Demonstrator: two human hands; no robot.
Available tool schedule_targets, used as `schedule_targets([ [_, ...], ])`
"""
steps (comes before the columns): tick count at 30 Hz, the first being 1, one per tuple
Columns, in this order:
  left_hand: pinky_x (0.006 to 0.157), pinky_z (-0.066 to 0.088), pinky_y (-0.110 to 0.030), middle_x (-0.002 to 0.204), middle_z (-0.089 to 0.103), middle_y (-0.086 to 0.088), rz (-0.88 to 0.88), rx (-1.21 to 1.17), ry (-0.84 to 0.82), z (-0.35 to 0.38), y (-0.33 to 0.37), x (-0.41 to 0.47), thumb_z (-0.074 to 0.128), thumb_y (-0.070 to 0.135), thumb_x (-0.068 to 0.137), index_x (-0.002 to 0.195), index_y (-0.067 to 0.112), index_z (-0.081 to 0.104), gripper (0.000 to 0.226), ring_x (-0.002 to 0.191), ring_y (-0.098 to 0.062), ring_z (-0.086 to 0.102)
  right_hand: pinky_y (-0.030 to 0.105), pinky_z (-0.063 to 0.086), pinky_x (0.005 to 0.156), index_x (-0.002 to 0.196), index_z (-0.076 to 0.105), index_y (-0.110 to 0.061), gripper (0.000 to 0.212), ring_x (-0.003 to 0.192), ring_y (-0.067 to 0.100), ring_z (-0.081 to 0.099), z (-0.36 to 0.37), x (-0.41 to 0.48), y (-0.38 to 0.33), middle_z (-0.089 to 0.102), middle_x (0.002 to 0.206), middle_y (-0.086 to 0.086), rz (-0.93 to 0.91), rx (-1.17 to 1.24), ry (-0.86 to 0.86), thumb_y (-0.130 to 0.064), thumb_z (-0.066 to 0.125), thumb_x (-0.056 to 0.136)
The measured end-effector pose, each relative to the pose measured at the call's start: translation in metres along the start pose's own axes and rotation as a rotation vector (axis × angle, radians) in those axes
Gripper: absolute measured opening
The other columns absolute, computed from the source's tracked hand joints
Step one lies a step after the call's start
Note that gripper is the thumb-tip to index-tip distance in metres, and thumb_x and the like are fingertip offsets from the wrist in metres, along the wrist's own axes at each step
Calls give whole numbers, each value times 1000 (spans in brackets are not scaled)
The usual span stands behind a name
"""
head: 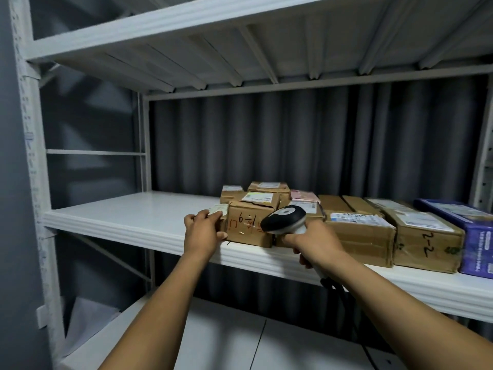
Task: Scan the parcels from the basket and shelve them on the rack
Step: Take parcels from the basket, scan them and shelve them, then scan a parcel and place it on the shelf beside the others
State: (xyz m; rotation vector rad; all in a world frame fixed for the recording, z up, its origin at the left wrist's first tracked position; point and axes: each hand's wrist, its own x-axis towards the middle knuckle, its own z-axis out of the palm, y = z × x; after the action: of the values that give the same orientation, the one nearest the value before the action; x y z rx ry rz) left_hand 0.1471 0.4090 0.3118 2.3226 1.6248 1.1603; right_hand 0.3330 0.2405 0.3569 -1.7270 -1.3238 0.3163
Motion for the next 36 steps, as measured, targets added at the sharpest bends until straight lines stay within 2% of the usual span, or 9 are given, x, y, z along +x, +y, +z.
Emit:
schedule_targets([
  [4, 106, 36, -41, 152, 36, -1, 16, 162, -21, -6, -1, 1, 64, 36, 88, 144, 30, 40, 62, 134, -33, 25, 25, 44, 42, 77, 65, 1, 18, 44, 20, 55, 0, -2, 0, 65, 67, 12, 1, -14, -18, -17, 68, 81],
  [7, 108, 33, -43, 153, 34, -3, 33, 292, -40, -15, 3, -7, 61, 41, 89, 146, 29, 36, 63, 138, -36, 25, 27, 45, 44, 80, 66, 1, 20, 46, 20, 55, -5, -11, -2, 64, 67, 11, 1, -12, -33, -18, 69, 82],
  [14, 103, 39, -41, 142, 43, -13, 145, 357, -103, -29, 26, -66, 63, 38, 86, 136, 24, 51, 53, 128, -36, 36, 26, 43, 44, 74, 65, -5, 15, 43, 23, 55, -25, -60, 10, 64, 64, 11, 12, 8, -17, -18, 69, 81],
  [19, 105, 37, -44, 148, 36, -13, 197, 391, -285, -14, 40, -141, 60, 44, 90, 138, 22, 49, 54, 135, -35, 31, 27, 43, 48, 64, 60, -10, 21, 42, 23, 55, -27, -121, 45, 59, 52, 7, 59, -74, -77, -23, 67, 78],
  [24, 103, 37, -40, 145, 39, -11, 193, 345, -443, 23, 34, -231, 59, 45, 90, 136, 23, 50, 52, 132, -33, 35, 23, 46, 42, 78, 63, -3, 16, 44, 20, 57, -20, -188, 87, 64, 62, 9, 134, -57, -146, -19, 67, 80],
  [28, 105, 36, -40, 148, 37, -12, 170, 347, -603, 58, 18, -307, 58, 45, 91, 141, 23, 45, 56, 134, -32, 35, 28, 49, 46, 80, 65, -7, 12, 48, 21, 59, -7, -236, 129, 66, 69, 8, 234, -18, -194, -18, 68, 80],
  [31, 107, 38, -40, 149, 36, -11, 145, 355, -739, 83, -4, -359, 59, 44, 90, 142, 23, 43, 58, 133, -32, 37, 28, 51, 56, 91, 66, -8, 20, 63, 24, 64, 7, -267, 159, 69, 79, 8, 275, -82, -238, -23, 72, 80],
  [33, 105, 39, -39, 147, 38, -11, 131, 365, -814, 99, -20, -388, 58, 44, 90, 141, 23, 44, 58, 131, -31, 39, 23, 45, 60, 96, 66, -10, 23, 72, 21, 62, 14, -286, 174, 67, 84, 5, 284, -136, -284, -25, 73, 80],
  [36, 103, 40, -38, 144, 40, -10, 109, 382, -921, 118, -47, -422, 57, 44, 91, 140, 22, 44, 56, 130, -31, 40, 25, 41, 64, 88, 63, -14, 13, 83, 23, 63, 28, -305, 191, 65, 85, 8, 290, -216, -412, -23, 70, 83],
])
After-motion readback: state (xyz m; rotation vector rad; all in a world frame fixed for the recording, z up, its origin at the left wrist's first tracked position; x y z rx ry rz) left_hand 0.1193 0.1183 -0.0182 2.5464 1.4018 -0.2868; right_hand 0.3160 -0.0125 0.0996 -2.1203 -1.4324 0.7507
